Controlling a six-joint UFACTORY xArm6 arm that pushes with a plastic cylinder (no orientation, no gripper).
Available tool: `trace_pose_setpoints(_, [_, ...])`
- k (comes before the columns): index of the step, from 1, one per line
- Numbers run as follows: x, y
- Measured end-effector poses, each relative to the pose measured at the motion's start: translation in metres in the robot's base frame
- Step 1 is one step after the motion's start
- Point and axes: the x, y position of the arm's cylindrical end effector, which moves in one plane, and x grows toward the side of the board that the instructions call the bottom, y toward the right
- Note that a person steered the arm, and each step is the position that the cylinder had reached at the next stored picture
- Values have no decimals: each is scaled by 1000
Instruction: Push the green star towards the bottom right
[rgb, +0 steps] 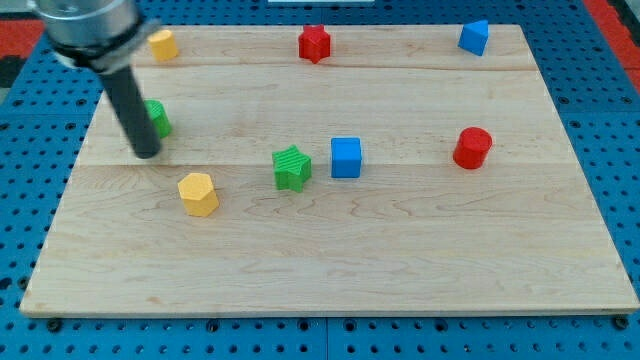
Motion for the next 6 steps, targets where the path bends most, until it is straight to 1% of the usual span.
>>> trace_pose_setpoints(1, [66,73])
trace_pose_setpoints(2, [86,158])
trace_pose_setpoints(3, [74,113])
trace_pose_setpoints(4, [22,66])
trace_pose_setpoints(5, [11,130])
trace_pose_setpoints(6, [41,220])
